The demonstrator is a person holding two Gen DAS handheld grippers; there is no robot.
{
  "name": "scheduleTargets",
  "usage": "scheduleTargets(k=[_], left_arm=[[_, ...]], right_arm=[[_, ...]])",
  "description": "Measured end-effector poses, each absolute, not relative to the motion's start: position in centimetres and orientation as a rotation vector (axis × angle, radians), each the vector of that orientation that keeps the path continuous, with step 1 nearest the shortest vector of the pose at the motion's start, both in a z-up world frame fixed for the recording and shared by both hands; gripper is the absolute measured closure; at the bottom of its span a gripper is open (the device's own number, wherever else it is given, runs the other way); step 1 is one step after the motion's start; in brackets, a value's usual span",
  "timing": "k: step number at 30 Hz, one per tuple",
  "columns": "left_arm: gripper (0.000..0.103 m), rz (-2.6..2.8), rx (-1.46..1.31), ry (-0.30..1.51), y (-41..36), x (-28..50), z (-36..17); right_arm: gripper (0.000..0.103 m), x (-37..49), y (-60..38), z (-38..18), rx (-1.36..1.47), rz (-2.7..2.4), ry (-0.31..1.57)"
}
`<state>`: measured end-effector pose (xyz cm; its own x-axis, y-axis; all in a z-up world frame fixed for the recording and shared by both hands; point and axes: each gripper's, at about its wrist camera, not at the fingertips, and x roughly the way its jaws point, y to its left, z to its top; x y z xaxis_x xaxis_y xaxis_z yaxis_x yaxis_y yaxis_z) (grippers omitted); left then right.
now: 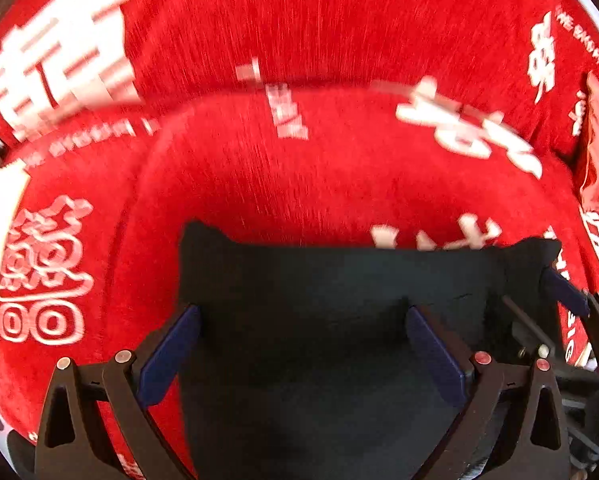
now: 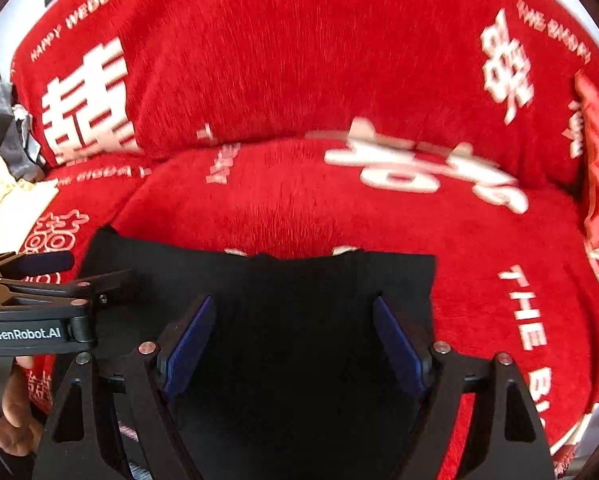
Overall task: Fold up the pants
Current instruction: 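Release the fold and press the folded trousers flat with both grippers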
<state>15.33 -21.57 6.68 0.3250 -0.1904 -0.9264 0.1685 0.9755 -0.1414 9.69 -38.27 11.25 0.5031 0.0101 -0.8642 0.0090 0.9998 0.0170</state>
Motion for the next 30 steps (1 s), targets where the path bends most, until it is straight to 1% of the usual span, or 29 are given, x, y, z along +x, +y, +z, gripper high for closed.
scheduleTargets(k=[2, 3, 8, 10, 12, 15, 17, 20, 22, 25, 30], left_arm=[[0.000, -0.241, -0.057, 1.246, -21.1, 15.9, 5.4], [0.000, -0.239, -0.053, 1.234, -21.1, 15.8, 5.4], [0.000, -0.219, -0.017, 1.232, -21.7, 15.8, 5.4], [0.000, -0.215, 0.000, 1.222, -21.4, 15.4, 6.4], [0.000, -0.195, 0.052, 1.146, -21.2, 13.9, 8.2], [0.000, -0.165, 0.111, 1.066, -20.6, 11.7, 9.6], [0.000, -0.146, 0.125, 1.052, -20.1, 10.5, 9.6], [0.000, -0.116, 0.127, 1.090, -19.2, 9.4, 8.1], [0.000, -0.128, 0.098, 1.097, -18.6, 8.6, 7.3], [0.000, -0.138, 0.093, 1.085, -18.1, 7.5, 7.4], [0.000, -0.146, 0.096, 1.082, -17.8, 5.7, 7.6]], right_arm=[[0.017, 10.3, -39.4, 9.6, 0.021, -0.020, 1.084], [0.015, 10.4, -39.8, 9.0, 0.020, -0.024, 1.088], [0.010, 10.6, -40.1, 8.1, 0.017, -0.023, 1.078], [0.010, 10.8, -39.7, 8.4, -0.004, -0.020, 1.084], [0.010, 10.4, -39.6, 9.7, -0.023, -0.036, 1.083], [0.010, 8.8, -38.4, 12.5, -0.072, -0.042, 0.989], [0.010, 8.5, -37.5, 13.2, -0.093, -0.035, 0.975], [0.010, 9.0, -36.2, 12.1, -0.096, 0.006, 1.028], [0.009, 9.3, -35.8, 10.1, -0.085, -0.002, 1.110], [0.007, 7.8, -36.0, 10.2, -0.056, -0.026, 1.088], [0.007, 3.7, -35.9, 10.8, -0.068, -0.032, 1.082]])
